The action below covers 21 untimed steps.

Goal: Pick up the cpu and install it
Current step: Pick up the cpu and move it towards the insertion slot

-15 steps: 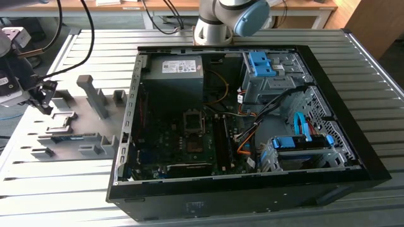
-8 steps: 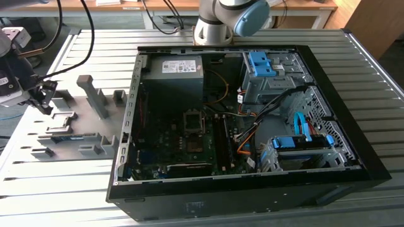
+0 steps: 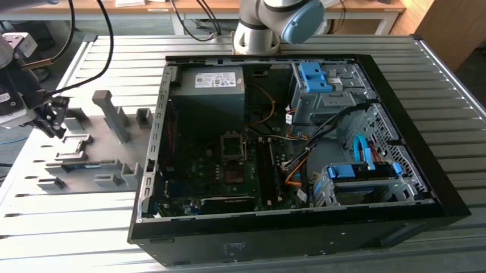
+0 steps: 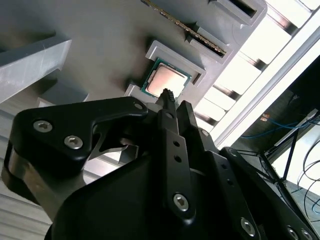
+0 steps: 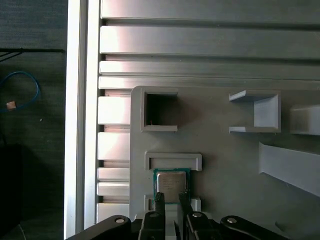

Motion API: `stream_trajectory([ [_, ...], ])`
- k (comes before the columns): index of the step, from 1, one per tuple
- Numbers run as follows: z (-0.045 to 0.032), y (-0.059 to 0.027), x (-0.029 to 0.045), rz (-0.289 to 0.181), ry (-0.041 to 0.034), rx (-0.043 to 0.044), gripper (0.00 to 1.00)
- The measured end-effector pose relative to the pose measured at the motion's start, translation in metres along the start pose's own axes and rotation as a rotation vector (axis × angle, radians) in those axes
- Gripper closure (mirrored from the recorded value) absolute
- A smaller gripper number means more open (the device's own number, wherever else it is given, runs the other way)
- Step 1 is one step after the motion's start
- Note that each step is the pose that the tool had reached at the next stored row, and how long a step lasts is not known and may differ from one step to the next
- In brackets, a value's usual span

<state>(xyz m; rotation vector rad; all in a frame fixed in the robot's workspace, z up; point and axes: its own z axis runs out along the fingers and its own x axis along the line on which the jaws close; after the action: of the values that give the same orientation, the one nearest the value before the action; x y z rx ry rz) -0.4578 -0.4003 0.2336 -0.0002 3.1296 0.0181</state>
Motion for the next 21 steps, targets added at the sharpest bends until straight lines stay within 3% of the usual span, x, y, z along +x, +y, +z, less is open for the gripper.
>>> stream_trajectory([
  [1, 0.0, 0.0, 0.0, 0.0, 0.0, 0.0, 0.77],
  [6, 0.0, 0.0, 0.0, 0.0, 0.0, 0.0004, 0.53],
  [8, 0.0, 0.0, 0.0, 0.0, 0.0, 0.0005, 0.53],
  [11, 0.0, 0.0, 0.0, 0.0, 0.0, 0.0006, 0.41],
  [16, 0.0008, 0.0001, -0.0001, 0.0, -0.0002, 0.0007, 0.41],
  [21, 0.0095, 0.0002, 0.0001, 0.0, 0.0001, -0.0024, 0.41],
])
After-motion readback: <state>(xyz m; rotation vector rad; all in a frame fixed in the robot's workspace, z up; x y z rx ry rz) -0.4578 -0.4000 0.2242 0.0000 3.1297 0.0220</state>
